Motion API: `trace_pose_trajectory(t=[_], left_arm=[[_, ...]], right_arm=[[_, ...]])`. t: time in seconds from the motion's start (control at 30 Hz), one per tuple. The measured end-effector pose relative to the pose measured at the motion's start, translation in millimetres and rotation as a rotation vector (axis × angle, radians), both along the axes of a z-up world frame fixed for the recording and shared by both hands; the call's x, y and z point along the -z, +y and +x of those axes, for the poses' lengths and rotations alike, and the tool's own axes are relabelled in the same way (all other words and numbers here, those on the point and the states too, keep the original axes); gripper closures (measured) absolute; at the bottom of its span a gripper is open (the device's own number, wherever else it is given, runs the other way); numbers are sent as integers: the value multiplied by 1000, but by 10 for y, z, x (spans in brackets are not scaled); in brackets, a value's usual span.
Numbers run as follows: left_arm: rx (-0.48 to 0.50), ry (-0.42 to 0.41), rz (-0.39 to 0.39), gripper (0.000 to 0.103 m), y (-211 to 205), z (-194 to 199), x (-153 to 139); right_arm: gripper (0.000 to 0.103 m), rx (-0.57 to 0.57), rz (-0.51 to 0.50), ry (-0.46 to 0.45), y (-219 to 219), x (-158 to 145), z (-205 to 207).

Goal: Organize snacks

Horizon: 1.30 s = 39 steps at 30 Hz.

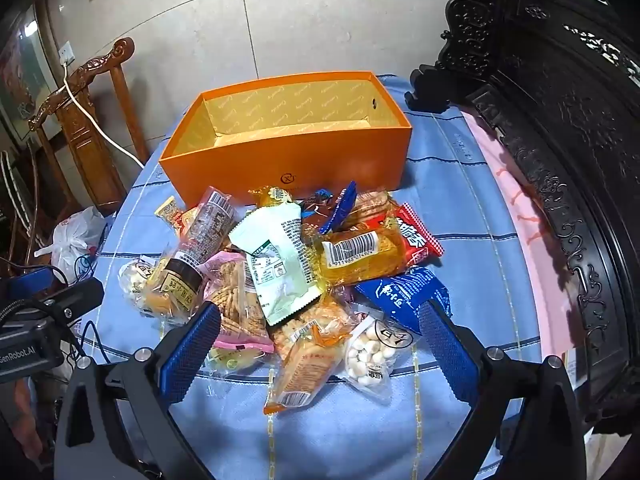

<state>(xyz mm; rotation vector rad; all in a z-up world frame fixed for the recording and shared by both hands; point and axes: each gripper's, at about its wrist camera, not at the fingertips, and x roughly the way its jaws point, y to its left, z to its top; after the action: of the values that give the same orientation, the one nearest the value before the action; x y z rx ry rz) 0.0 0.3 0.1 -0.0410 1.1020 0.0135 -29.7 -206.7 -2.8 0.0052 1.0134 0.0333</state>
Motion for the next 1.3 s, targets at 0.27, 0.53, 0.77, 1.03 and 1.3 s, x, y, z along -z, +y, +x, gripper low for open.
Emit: trace_pose_trajectory(t=[0.27, 0.53, 0.77, 1.03, 1.3], left_arm=[[2, 13, -17, 4, 61, 0, 34], [-11, 23, -10, 4, 2, 62, 66], [-23, 29, -7, 4, 16, 91, 113], [-19, 32, -6, 4, 21, 103, 137], [-21, 36, -13, 4, 17, 119, 173]], right_arm=[[4, 23, 20, 35, -101, 43, 26], [4, 35, 22, 54, -170, 98, 34], [4, 20, 18, 53, -189, 114, -10], [4, 13, 19, 55, -211, 127, -34], [4, 5, 12, 40, -174, 92, -41]])
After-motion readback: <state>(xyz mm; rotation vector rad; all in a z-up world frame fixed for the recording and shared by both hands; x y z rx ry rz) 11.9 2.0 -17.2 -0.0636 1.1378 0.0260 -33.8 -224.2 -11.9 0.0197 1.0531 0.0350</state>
